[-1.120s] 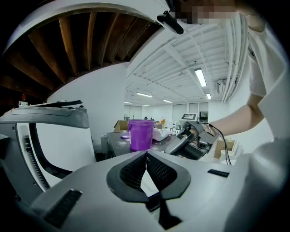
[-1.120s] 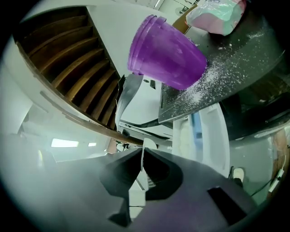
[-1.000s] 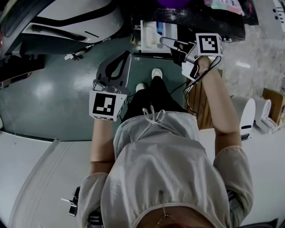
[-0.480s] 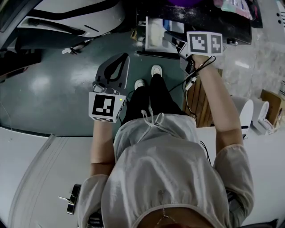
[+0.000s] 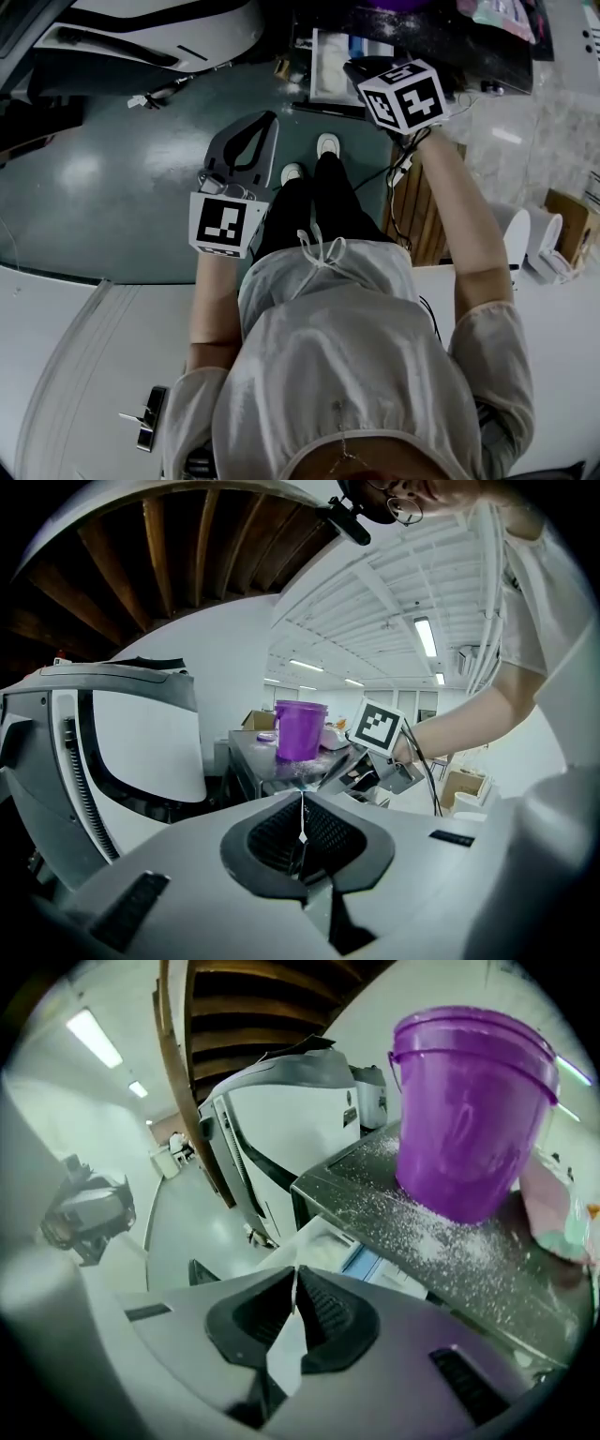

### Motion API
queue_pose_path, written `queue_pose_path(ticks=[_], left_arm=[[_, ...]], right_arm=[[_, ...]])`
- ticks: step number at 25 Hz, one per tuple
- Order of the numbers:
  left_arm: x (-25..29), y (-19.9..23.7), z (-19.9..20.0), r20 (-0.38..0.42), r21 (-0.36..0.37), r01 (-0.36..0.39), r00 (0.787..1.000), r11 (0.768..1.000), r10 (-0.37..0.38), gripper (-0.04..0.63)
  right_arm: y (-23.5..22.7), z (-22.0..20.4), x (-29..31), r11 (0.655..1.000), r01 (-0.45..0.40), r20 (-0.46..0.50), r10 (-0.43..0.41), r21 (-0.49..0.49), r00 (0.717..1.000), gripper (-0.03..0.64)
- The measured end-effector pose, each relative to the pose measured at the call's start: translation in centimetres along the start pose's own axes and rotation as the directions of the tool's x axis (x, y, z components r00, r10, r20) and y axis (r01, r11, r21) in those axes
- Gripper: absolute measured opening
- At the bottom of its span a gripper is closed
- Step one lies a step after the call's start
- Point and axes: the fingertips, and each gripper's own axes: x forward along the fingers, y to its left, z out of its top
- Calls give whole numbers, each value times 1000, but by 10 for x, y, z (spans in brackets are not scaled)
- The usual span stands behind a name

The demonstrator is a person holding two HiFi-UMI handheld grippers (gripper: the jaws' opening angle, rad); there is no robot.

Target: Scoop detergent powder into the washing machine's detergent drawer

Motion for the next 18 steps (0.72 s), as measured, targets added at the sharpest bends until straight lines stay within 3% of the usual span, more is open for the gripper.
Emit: queue_pose_path(ticks=[5, 12, 15, 18], left_arm=[[-2, 1, 1, 30, 18, -1, 1000, 1000, 0, 23], [-9, 8, 0, 8, -4, -24, 1000, 1000, 24, 23], [-11, 10, 3, 23, 2, -29, 999, 1000, 29, 23], [-13, 10, -1, -10, -11, -24, 1000, 1000, 23, 23]], right_arm=[[2, 7, 1, 984, 80, 16, -79, -160, 997, 11], [5, 12, 2, 956, 136, 34, -132, -259, 991, 11], [6, 16, 1, 924, 178, 50, -171, -340, 984, 12], [5, 19, 0, 867, 230, 66, -224, -442, 972, 12]])
